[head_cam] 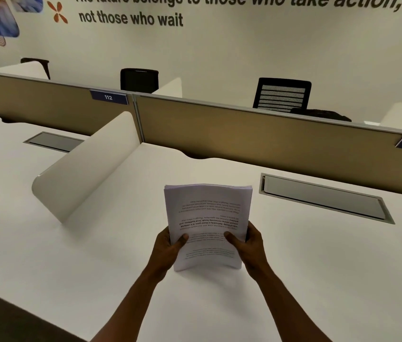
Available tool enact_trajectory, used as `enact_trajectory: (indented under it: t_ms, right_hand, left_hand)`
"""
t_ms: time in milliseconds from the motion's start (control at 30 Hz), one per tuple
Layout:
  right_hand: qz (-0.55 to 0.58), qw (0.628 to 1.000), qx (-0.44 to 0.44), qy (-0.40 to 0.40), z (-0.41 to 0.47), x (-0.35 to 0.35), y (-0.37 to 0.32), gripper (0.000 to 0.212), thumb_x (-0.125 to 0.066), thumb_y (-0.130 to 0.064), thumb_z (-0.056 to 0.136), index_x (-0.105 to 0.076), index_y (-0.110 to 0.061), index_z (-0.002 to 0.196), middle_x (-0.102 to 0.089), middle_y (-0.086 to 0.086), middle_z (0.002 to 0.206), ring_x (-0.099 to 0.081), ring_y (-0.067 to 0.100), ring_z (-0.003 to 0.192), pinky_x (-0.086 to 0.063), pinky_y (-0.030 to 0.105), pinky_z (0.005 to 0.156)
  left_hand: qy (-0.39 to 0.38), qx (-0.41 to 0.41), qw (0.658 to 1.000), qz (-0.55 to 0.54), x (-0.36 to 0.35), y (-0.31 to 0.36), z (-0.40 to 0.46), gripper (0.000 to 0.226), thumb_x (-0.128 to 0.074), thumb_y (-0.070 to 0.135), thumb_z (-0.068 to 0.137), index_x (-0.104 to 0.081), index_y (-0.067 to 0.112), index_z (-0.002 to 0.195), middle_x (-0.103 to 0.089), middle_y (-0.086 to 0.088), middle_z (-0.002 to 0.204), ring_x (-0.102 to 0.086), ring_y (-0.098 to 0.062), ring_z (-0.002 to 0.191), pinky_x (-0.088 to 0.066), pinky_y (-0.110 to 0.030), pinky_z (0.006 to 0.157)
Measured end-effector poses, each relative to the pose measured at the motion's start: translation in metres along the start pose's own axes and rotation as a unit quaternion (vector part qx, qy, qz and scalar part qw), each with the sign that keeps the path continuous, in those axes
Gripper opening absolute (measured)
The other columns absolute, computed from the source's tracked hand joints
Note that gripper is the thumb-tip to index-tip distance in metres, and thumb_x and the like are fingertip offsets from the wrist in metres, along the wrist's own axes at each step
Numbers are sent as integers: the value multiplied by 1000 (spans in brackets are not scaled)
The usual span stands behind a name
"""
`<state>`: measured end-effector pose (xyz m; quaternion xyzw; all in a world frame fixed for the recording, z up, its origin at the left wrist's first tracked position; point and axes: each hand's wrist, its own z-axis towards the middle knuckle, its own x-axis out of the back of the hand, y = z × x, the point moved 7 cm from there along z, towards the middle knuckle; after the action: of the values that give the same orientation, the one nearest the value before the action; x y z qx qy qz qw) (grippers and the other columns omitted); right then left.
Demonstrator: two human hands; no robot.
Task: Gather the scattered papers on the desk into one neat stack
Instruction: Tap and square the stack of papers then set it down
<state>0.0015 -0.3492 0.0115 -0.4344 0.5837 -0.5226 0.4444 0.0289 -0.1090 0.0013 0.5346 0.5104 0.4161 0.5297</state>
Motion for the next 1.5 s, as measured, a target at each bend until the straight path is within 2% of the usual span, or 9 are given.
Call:
enact_trajectory:
  t_ms: [333, 533, 700, 833, 1000, 1133, 1267, 1400, 1500]
  right_hand:
    - [0, 1000, -25, 16, -7, 0, 24, 32, -75, -5, 85, -69, -14, 115, -75, 7, 108, -70, 32, 99, -58, 55, 85]
    - [-23, 1000, 0, 11, -10, 0, 20, 29, -76, -16, 85, -70, -29, 110, -75, -7, 104, -72, 16, 94, -60, 26, 71]
    - [-35, 999, 6, 28, -11, 6, 17, 28, -74, -13, 87, -69, -31, 107, -75, -9, 101, -71, 16, 93, -60, 23, 68]
    - [-98, 994, 38, 10, -3, 12, -8, 30, -72, -12, 88, -69, -28, 113, -74, -9, 104, -70, 12, 94, -60, 27, 75]
    - [-265, 952, 138, -64, 8, -2, -58, 30, -71, -11, 85, -68, -34, 105, -69, -23, 95, -64, -7, 88, -47, 5, 69]
    - [-308, 926, 187, -113, 14, -16, -86, 26, -69, -17, 84, -70, -25, 109, -71, -14, 98, -65, 2, 86, -52, 15, 71]
    - [-334, 918, 192, -93, 21, -1, -97, 27, -72, -38, 79, -66, -33, 105, -69, -22, 96, -65, 5, 85, -55, 25, 70]
    - [-178, 981, 73, -12, 29, 48, -71, 92, -90, -44, 64, -40, -40, 141, -58, -15, 131, -55, 5, 119, -48, 29, 97]
    - [-4, 995, -19, -100, 23, 39, -35, 90, -93, -31, 61, -47, -27, 139, -66, 2, 130, -61, 23, 121, -54, 44, 96]
  left_hand:
    - [27, -3, 999, 30, 3, -8, -5, 25, -64, 14, 94, -65, 18, 119, -74, -5, 113, -71, -27, 104, -61, -45, 84]
    - [36, 3, 998, 55, -1, -9, -6, 27, -62, 13, 95, -64, 19, 122, -73, -3, 112, -69, -28, 106, -61, -47, 86]
    - [43, -20, 993, 104, -6, 14, -11, 44, -71, 30, 88, -54, 34, 129, -66, 3, 124, -64, -26, 116, -60, -40, 89]
    - [191, -209, 917, 282, 9, 100, -19, 100, -79, 47, 76, -22, 24, 155, -30, 1, 156, -32, -16, 144, -36, -31, 113]
    - [50, -305, 801, 513, -21, 187, -3, 100, -68, 63, 75, -21, 29, 156, -29, 2, 162, -15, -17, 153, -25, -40, 120]
    - [-47, -193, 858, 474, -18, 191, 18, 46, -71, 46, 73, -63, 41, 118, -75, 5, 109, -70, -17, 96, -56, -36, 82]
    - [-15, -174, 904, 389, -2, 176, 17, 7, -76, 31, 77, -77, 26, 71, -73, 9, 64, -67, -9, 61, -48, -21, 56]
    - [44, -151, 953, 259, 28, 150, 10, 13, -78, 33, 74, -74, 38, 63, -73, 16, 64, -67, -1, 57, -46, -10, 50]
    - [55, -105, 979, 164, 39, 124, 7, 8, -77, 39, 73, -78, 31, 75, -77, 7, 74, -71, -6, 64, -50, -15, 50]
